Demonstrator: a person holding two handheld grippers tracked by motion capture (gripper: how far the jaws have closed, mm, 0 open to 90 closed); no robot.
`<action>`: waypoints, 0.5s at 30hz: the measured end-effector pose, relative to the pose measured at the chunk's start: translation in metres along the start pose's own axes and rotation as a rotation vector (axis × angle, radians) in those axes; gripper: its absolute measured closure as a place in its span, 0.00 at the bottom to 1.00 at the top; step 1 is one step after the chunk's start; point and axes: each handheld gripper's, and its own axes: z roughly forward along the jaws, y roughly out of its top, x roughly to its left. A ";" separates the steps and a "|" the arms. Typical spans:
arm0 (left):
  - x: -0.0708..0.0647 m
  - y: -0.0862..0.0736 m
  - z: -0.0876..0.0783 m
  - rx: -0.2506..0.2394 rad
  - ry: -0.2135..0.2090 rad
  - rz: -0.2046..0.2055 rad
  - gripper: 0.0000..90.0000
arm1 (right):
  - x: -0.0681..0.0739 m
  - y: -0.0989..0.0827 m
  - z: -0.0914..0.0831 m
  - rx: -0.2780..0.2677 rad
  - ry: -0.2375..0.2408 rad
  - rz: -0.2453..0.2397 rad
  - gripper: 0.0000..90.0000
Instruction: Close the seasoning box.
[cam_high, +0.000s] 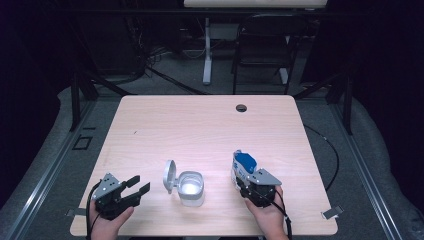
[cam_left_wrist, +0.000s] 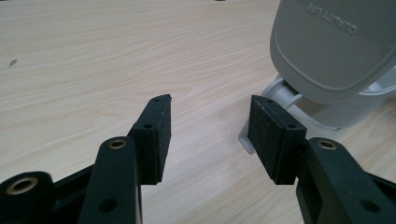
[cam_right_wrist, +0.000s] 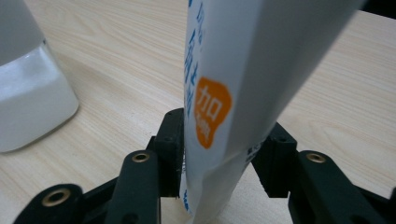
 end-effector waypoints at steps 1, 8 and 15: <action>-0.001 0.000 0.000 -0.001 0.002 0.003 0.56 | 0.001 -0.001 -0.001 -0.003 0.004 -0.001 0.64; -0.006 0.006 0.001 -0.002 -0.007 0.019 0.56 | 0.004 -0.005 -0.007 -0.011 0.012 -0.005 0.60; -0.012 0.018 0.000 -0.001 -0.033 0.043 0.65 | 0.005 -0.007 -0.014 -0.038 0.008 0.005 0.58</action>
